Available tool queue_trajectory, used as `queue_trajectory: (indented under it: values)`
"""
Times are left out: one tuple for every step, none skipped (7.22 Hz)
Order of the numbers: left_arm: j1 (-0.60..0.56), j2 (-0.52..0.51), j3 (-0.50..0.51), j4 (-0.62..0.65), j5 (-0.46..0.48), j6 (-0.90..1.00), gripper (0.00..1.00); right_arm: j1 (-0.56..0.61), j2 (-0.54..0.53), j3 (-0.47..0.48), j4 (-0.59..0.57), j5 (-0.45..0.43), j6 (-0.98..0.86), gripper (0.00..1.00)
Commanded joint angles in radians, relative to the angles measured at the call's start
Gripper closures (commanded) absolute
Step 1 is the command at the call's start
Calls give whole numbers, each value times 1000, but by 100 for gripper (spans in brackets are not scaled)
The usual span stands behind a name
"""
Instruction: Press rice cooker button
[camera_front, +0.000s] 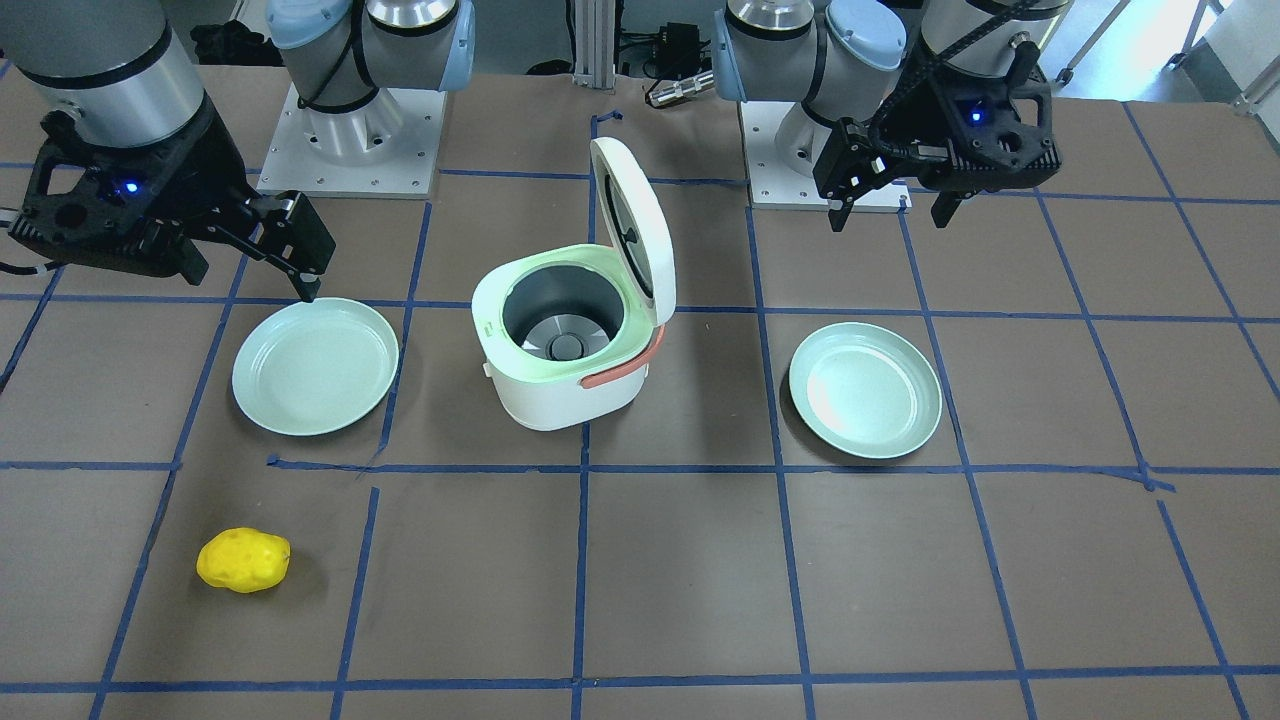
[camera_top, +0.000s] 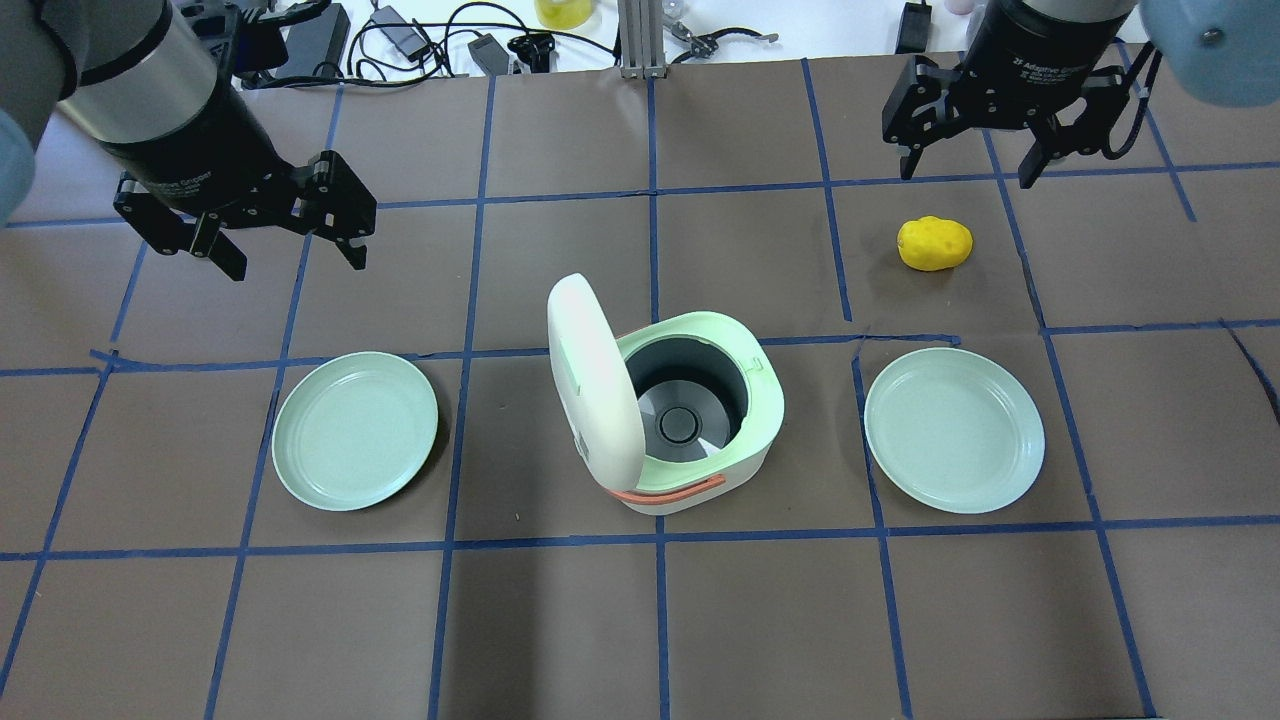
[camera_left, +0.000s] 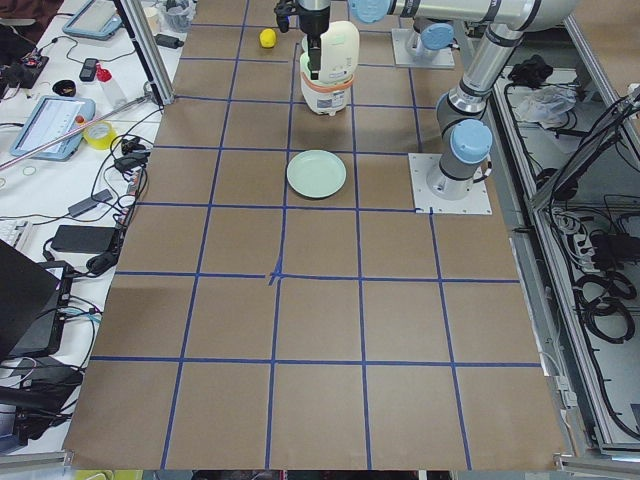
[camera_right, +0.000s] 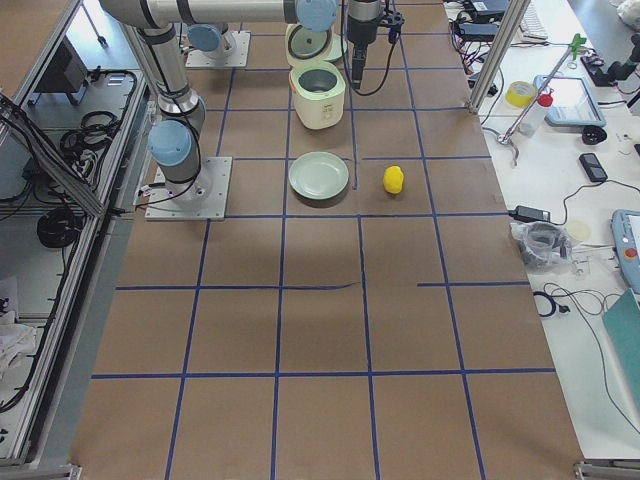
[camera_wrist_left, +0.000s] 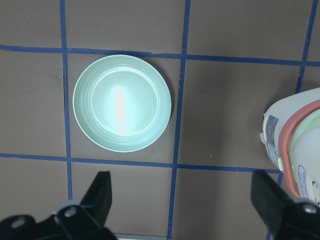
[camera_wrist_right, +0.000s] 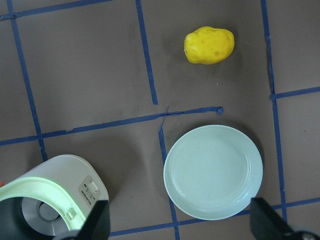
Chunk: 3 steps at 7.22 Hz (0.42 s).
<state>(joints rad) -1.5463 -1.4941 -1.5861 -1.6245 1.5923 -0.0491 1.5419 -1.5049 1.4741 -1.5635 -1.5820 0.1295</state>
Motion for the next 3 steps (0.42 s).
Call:
queue_trajectory:
  values:
    - [0, 0, 0, 0, 0, 0, 0, 0, -4, 2, 0, 2, 1, 0]
    - [0, 0, 0, 0, 0, 0, 0, 0, -4, 3, 0, -1, -1, 0]
    - [0, 0, 0, 0, 0, 0, 0, 0, -4, 3, 2, 3, -1, 0]
